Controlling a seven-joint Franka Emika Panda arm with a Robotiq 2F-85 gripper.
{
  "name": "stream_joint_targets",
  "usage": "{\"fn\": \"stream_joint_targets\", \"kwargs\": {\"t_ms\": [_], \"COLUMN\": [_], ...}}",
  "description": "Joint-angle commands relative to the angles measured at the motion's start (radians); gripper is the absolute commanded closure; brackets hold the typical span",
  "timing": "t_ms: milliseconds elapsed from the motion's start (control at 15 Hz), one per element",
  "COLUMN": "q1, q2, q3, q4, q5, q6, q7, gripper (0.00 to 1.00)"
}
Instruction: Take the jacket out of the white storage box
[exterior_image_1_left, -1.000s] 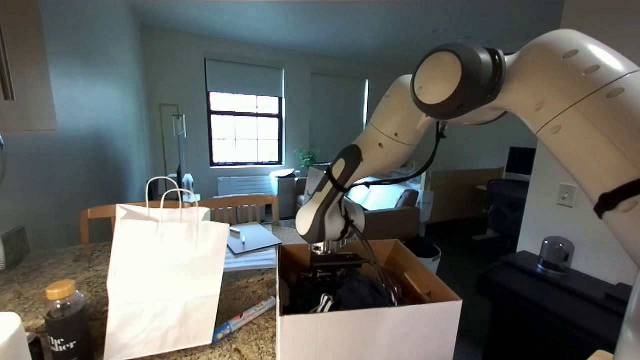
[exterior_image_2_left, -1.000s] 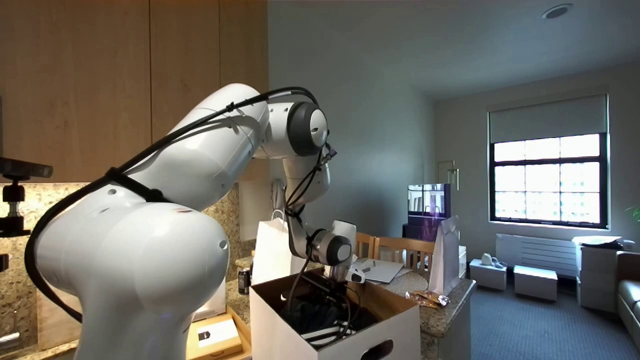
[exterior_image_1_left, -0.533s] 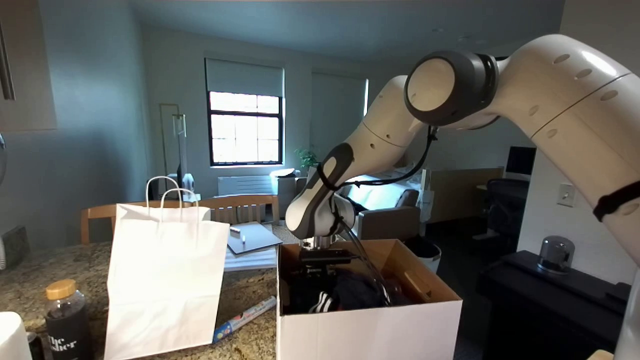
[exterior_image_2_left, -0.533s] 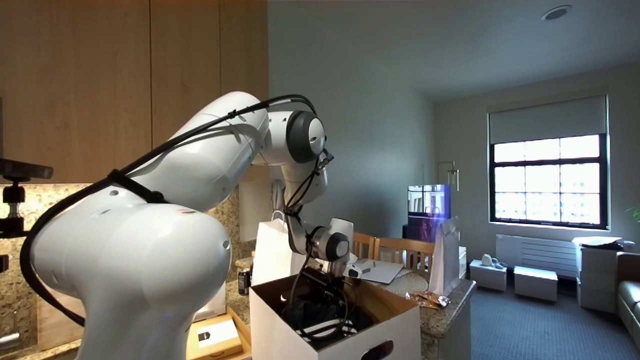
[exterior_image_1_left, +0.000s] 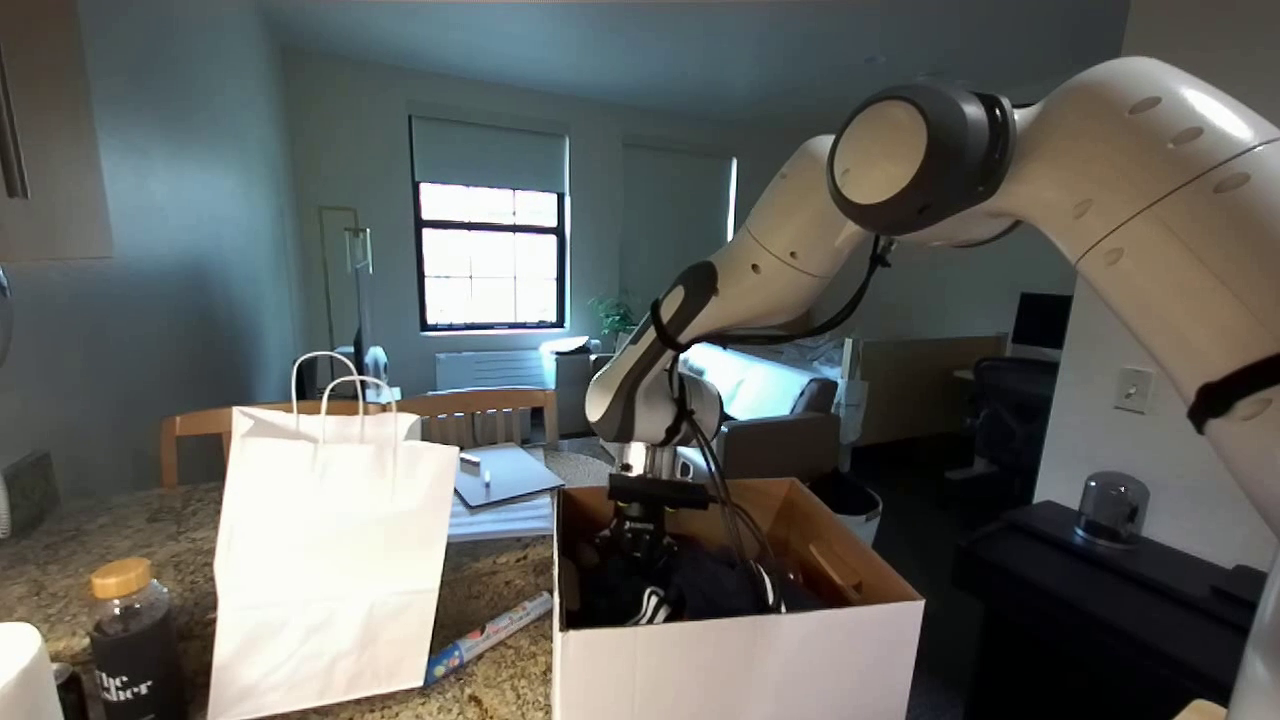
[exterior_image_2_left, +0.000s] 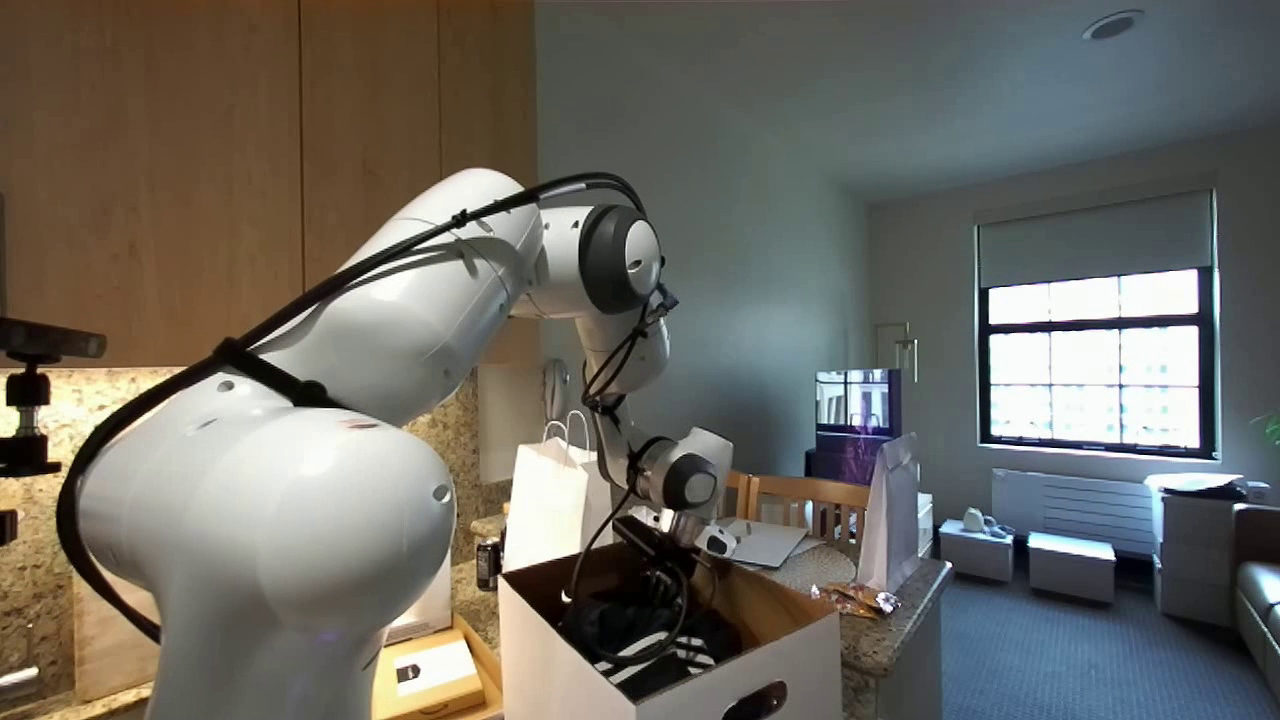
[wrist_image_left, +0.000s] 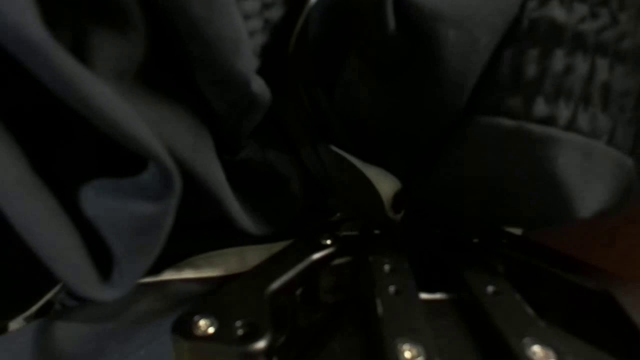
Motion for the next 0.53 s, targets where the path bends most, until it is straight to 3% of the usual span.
{"fn": "stream_joint_targets", "kwargs": {"t_ms": [0,200,467], "q1": [-0.035,-0.033,-0.023], "q2": [-0.068,-0.154,-0.347], "q3": [0.034,0.041,0.04], "q4": [-0.038,-0.091,-0.219], "q5": [0.062,0.086,0.092], "q6": [-0.087,-0.103,-0.034], "q7": [0.003,-0.006,-0.013], "gripper": [0.98,0.98,0.98]}}
